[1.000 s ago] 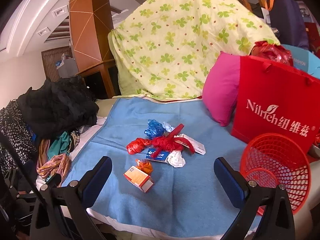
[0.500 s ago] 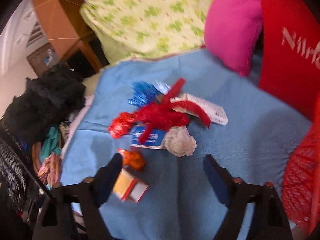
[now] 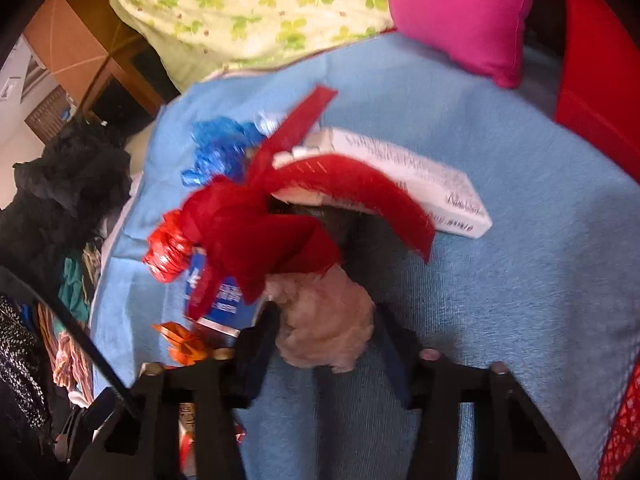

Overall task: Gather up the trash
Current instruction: 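Grasp the white tissue with the right tool while the left tool grasps the orange medicine box, then carry tissue and medicine box into the red mesh basket and open both tools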

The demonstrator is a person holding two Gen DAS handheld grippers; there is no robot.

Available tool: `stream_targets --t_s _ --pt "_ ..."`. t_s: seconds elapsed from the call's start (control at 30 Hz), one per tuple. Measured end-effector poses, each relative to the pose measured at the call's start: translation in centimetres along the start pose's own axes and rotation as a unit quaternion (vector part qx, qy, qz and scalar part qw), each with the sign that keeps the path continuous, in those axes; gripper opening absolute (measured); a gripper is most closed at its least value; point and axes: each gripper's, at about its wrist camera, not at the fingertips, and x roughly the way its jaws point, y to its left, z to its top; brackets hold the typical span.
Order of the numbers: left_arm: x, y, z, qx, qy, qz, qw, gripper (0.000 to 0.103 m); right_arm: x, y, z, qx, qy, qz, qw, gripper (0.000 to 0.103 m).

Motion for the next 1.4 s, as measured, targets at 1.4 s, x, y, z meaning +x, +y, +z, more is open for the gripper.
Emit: stream_targets --t_s 1.4 --pt "-6.6 -4.7 -1.9 0.017 -0.056 -0.008 0.9982 0.086 -19.3 -4.1 -4.8 -0.010 -0.164 0.104 0.981 0.035"
